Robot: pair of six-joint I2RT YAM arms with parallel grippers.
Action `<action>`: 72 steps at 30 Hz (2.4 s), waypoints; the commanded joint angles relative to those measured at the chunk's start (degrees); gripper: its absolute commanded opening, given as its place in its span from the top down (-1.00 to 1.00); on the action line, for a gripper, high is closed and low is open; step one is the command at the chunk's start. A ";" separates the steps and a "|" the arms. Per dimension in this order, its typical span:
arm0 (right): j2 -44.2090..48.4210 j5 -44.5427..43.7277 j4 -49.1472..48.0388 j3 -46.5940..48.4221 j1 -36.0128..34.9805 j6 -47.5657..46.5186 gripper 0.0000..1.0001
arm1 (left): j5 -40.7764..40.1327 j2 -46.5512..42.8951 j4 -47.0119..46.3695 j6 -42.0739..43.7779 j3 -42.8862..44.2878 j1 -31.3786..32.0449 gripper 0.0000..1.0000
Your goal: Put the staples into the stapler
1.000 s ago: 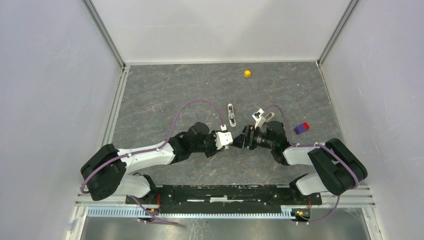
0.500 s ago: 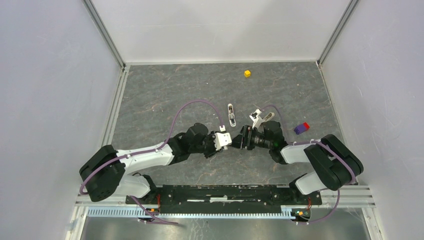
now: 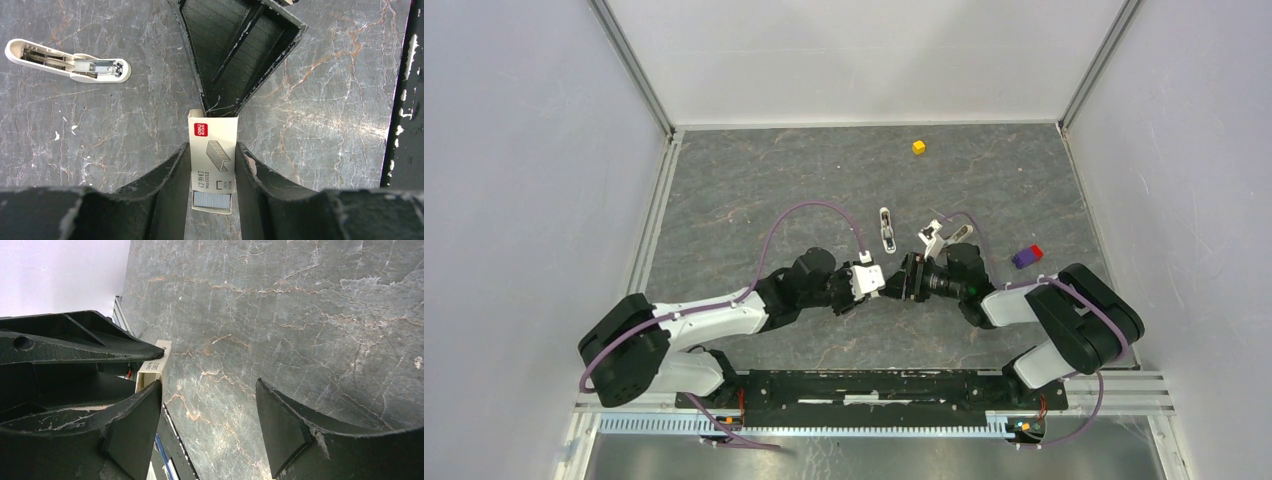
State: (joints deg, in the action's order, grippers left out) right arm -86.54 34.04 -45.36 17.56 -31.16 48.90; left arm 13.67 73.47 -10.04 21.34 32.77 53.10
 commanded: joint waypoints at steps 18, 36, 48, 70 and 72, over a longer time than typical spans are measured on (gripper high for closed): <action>5.37 -1.19 9.01 3.80 2.62 -6.52 -0.33 | -2.90 2.29 6.28 2.65 4.67 0.01 0.14; 5.48 2.84 -1.85 2.46 -0.84 1.60 0.26 | -2.39 3.96 5.30 1.88 5.57 0.07 0.14; 3.02 2.38 -1.91 3.14 -2.01 2.20 0.38 | -2.49 3.26 4.83 2.04 4.79 0.07 0.14; -1.66 3.81 -7.30 3.46 -3.81 4.70 1.00 | -4.56 1.14 13.42 8.24 7.04 0.07 -0.09; -1.64 4.15 -8.03 3.20 -3.57 5.08 1.00 | -5.26 0.77 16.00 9.59 7.48 -0.03 -0.18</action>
State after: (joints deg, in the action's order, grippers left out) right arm -87.96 36.69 -48.82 20.47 -34.76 53.32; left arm 10.00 76.77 0.89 25.30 37.47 53.10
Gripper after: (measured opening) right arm 0.009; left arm 0.552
